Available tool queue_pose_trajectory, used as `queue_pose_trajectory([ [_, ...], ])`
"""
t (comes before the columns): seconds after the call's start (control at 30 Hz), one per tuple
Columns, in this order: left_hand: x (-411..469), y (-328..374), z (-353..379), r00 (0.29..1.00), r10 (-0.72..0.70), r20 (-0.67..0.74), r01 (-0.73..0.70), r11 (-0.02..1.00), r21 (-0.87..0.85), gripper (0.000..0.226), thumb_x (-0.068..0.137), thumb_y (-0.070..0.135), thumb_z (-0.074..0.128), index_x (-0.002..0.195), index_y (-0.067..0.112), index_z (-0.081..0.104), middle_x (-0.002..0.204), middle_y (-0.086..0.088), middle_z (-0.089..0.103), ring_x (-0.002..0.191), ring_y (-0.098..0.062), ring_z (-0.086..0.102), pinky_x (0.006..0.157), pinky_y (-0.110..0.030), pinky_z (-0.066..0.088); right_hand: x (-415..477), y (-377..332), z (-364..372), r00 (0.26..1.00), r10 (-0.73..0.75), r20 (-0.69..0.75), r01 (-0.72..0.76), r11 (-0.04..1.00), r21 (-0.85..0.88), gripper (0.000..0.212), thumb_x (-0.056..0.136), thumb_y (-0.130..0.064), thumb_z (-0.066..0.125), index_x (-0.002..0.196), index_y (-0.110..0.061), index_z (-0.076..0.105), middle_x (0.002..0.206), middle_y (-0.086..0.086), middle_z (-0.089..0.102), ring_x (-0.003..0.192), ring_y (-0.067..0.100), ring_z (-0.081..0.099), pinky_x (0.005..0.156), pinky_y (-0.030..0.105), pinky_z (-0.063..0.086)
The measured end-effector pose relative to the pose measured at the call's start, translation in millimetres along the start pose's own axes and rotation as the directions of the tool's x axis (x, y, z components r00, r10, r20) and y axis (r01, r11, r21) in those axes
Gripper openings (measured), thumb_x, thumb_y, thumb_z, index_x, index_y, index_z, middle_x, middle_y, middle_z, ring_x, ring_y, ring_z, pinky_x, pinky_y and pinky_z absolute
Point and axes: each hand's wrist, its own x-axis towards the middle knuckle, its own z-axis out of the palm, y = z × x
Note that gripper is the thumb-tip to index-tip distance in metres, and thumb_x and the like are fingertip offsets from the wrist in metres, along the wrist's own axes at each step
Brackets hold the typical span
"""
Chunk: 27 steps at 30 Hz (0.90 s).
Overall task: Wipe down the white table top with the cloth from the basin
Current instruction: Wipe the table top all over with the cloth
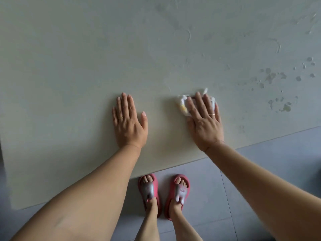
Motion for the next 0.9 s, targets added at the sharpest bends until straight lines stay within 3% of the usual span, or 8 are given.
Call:
queue_pose_trajectory([
  [0.1, 1, 2, 1, 1.0, -0.006, 0.003, 0.006, 1.0, 0.001, 0.066, 0.092, 0.039, 0.027, 0.148, 0.006, 0.021, 0.157, -0.012, 0.02, 0.145, -0.029, 0.018, 0.117, -0.043, 0.012, -2, -41, 10, 0.965, 0.256, -0.052, -0.252, 0.965, 0.075, 0.062, 0.092, -0.028, 0.044, 0.149, -0.027, 0.019, 0.158, 0.006, 0.012, 0.146, 0.027, 0.003, 0.117, 0.04, -0.008],
  [0.2, 0, 1, 0, 1.0, -0.007, 0.018, 0.007, 1.0, -0.006, 0.067, 0.09, 0.038, 0.027, 0.148, 0.005, 0.022, 0.156, -0.013, 0.02, 0.144, -0.029, 0.018, 0.117, -0.045, 0.013, -18, -82, 23, 1.0, -0.024, 0.014, 0.024, 0.999, 0.036, 0.06, 0.092, -0.03, 0.046, 0.148, -0.026, 0.024, 0.157, 0.005, 0.017, 0.145, 0.029, 0.006, 0.117, 0.045, -0.001],
  [0.33, 0, 0, 0, 1.0, -0.002, 0.024, 0.003, 1.0, -0.01, 0.067, 0.089, 0.036, 0.029, 0.148, 0.005, 0.022, 0.157, -0.012, 0.02, 0.145, -0.029, 0.018, 0.117, -0.045, 0.014, -1, -46, 13, 0.927, -0.36, 0.11, 0.368, 0.928, -0.065, 0.053, 0.096, -0.035, 0.036, 0.148, -0.028, 0.024, 0.156, 0.002, 0.019, 0.145, 0.026, 0.009, 0.118, 0.045, 0.008],
  [0.47, -1, 1, -2, 0.999, -0.008, 0.032, 0.008, 1.0, -0.017, 0.065, 0.092, 0.037, 0.029, 0.148, 0.004, 0.024, 0.156, -0.013, 0.022, 0.144, -0.029, 0.02, 0.116, -0.045, 0.015, 32, -7, -3, 0.999, 0.035, 0.019, -0.035, 0.999, -0.013, 0.057, 0.096, -0.03, 0.04, 0.149, -0.028, 0.02, 0.158, 0.004, 0.015, 0.146, 0.024, 0.004, 0.119, 0.042, 0.0],
  [0.57, 0, 1, -4, 0.999, -0.008, 0.045, 0.009, 1.0, -0.026, 0.065, 0.092, 0.036, 0.03, 0.147, 0.003, 0.025, 0.155, -0.014, 0.024, 0.143, -0.031, 0.022, 0.115, -0.046, 0.019, 32, -48, 5, 0.942, 0.329, -0.063, -0.323, 0.942, 0.086, 0.059, 0.096, -0.028, 0.041, 0.15, -0.028, 0.016, 0.158, 0.005, 0.01, 0.146, 0.024, -0.003, 0.118, 0.04, -0.007],
  [0.67, 3, 3, -7, 0.999, -0.013, 0.053, 0.015, 0.999, -0.041, 0.063, 0.09, 0.033, 0.029, 0.144, 0.0, 0.031, 0.152, -0.017, 0.03, 0.14, -0.034, 0.029, 0.112, -0.05, 0.026, 13, -96, 22, 0.999, 0.042, -0.003, -0.042, 0.999, 0.024, 0.057, 0.096, -0.032, 0.041, 0.149, -0.028, 0.02, 0.157, 0.003, 0.011, 0.145, 0.027, 0.0, 0.117, 0.042, -0.004],
  [0.8, 2, 2, -7, 0.998, 0.005, 0.056, -0.002, 0.999, -0.049, 0.063, 0.091, 0.031, 0.03, 0.145, 0.0, 0.028, 0.154, -0.016, 0.026, 0.142, -0.033, 0.023, 0.115, -0.049, 0.02, 28, -66, 12, 0.933, -0.344, 0.107, 0.354, 0.931, -0.091, 0.05, 0.099, -0.037, 0.03, 0.148, -0.029, 0.024, 0.156, 0.002, 0.017, 0.145, 0.027, 0.009, 0.118, 0.043, 0.005],
  [0.9, 0, 2, -6, 0.998, 0.008, 0.057, -0.007, 1.0, -0.027, 0.063, 0.092, 0.033, 0.03, 0.147, 0.002, 0.025, 0.155, -0.014, 0.022, 0.144, -0.031, 0.02, 0.117, -0.046, 0.017, 66, -21, -2, 0.997, -0.075, 0.015, 0.076, 0.996, -0.046, 0.052, 0.098, -0.031, 0.037, 0.148, -0.028, 0.023, 0.157, 0.006, 0.018, 0.146, 0.025, 0.008, 0.117, 0.039, -0.003],
])
